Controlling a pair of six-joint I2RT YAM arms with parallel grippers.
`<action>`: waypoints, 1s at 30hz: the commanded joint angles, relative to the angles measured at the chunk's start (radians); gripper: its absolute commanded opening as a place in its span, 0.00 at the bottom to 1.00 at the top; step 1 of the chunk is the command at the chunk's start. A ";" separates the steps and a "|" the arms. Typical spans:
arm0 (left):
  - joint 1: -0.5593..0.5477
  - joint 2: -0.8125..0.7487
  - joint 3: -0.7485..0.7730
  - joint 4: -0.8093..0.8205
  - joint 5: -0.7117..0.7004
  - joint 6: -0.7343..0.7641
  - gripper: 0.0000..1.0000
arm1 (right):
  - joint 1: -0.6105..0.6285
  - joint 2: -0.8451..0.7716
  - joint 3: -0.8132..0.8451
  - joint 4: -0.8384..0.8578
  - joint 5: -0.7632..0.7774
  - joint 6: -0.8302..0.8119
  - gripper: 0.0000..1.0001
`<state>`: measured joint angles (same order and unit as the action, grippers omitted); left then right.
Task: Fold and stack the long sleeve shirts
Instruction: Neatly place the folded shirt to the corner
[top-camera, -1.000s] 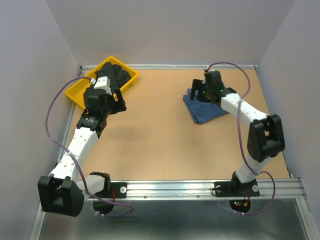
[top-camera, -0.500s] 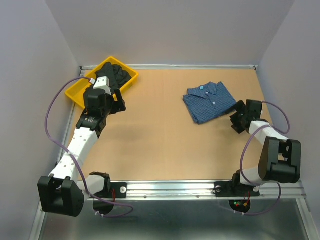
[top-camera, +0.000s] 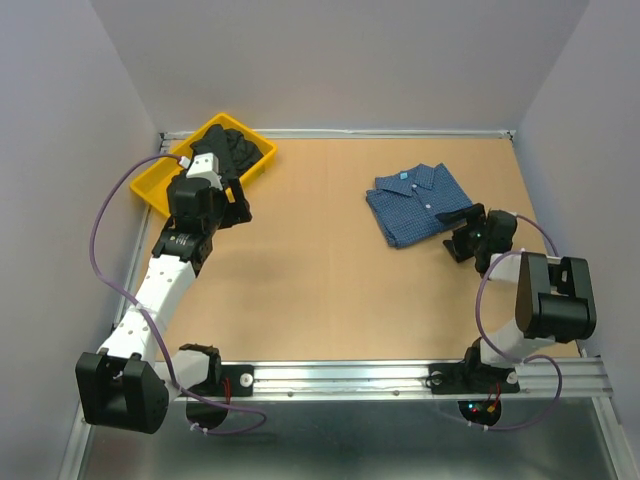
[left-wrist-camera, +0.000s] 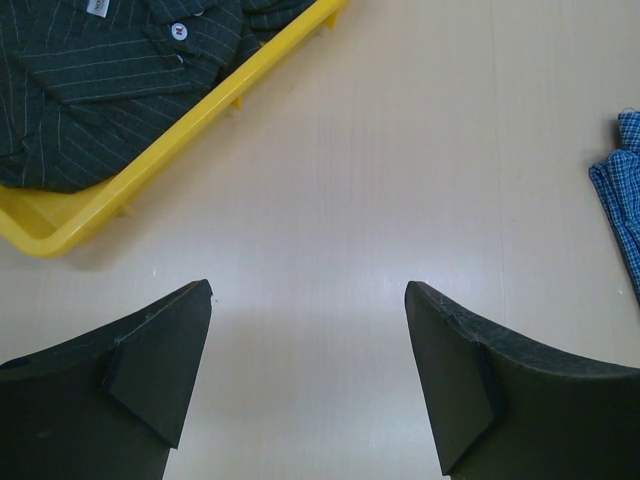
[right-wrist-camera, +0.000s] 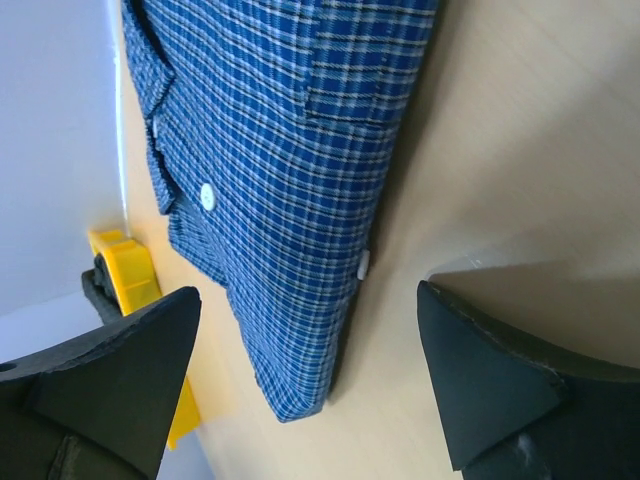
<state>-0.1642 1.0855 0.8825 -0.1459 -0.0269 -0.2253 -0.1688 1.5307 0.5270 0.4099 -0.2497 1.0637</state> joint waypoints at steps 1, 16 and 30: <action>0.008 -0.019 -0.001 0.043 0.005 0.010 0.89 | 0.003 0.072 -0.010 0.113 -0.016 0.035 0.93; 0.014 -0.009 0.001 0.043 0.007 0.011 0.89 | 0.005 0.213 0.002 0.231 -0.003 0.085 0.73; 0.018 -0.002 -0.002 0.043 0.007 0.012 0.89 | 0.005 0.244 0.034 0.251 0.033 0.119 0.05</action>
<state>-0.1547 1.0855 0.8825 -0.1455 -0.0265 -0.2249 -0.1688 1.7611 0.5308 0.6861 -0.2684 1.1790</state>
